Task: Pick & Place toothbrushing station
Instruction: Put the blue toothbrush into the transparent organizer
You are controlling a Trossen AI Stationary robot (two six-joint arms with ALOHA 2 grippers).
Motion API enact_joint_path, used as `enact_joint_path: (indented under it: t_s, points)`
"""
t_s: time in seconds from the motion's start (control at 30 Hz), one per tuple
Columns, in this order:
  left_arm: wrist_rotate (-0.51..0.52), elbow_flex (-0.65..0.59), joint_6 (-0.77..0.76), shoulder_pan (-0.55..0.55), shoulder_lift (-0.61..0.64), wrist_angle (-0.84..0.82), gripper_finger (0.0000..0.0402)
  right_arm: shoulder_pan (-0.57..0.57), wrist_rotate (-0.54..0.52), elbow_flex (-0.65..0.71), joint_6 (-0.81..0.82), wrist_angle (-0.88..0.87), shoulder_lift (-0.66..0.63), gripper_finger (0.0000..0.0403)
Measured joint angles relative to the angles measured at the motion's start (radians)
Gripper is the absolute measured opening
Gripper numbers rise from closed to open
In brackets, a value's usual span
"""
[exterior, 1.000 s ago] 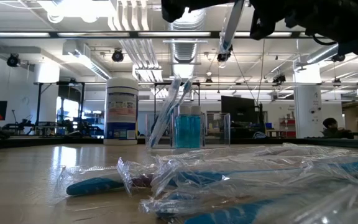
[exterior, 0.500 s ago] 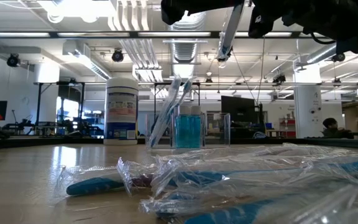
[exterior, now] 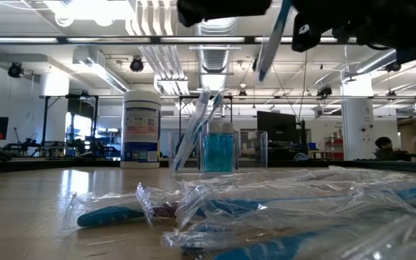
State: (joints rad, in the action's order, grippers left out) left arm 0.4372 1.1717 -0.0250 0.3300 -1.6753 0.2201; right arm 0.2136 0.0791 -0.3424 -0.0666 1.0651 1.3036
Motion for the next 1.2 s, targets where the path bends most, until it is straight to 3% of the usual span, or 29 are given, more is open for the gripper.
enact_joint_path:
  t_s: [0.2,0.37,0.5,0.73,0.97,1.2]
  points:
    - [0.066,-0.011,-0.038,0.07,0.104,-0.173,0.0101,-0.063,-0.082,-0.069,-0.017,-0.294,-0.09,0.0013]
    - [0.214,-0.11,-0.078,0.139,0.188,-0.163,0.0066,-0.175,-0.088,-0.137,-0.043,-0.453,-0.119,0.0013]
    - [0.228,-0.252,-0.11,0.172,0.252,-0.026,0.0009,-0.31,0.03,-0.146,-0.02,-0.456,-0.105,0.0012]
    - [0.227,-0.453,-0.115,0.196,0.317,0.249,0.0007,-0.473,0.102,-0.141,0.025,-0.401,-0.004,0.0012]
    - [0.21,-0.485,-0.115,0.198,0.324,0.287,0.0015,-0.483,0.093,-0.138,0.104,-0.212,0.2,0.0011]
    - [0.207,-0.484,-0.127,0.205,0.324,0.284,0.0015,-0.488,0.025,-0.107,0.203,-0.079,0.319,0.0011]
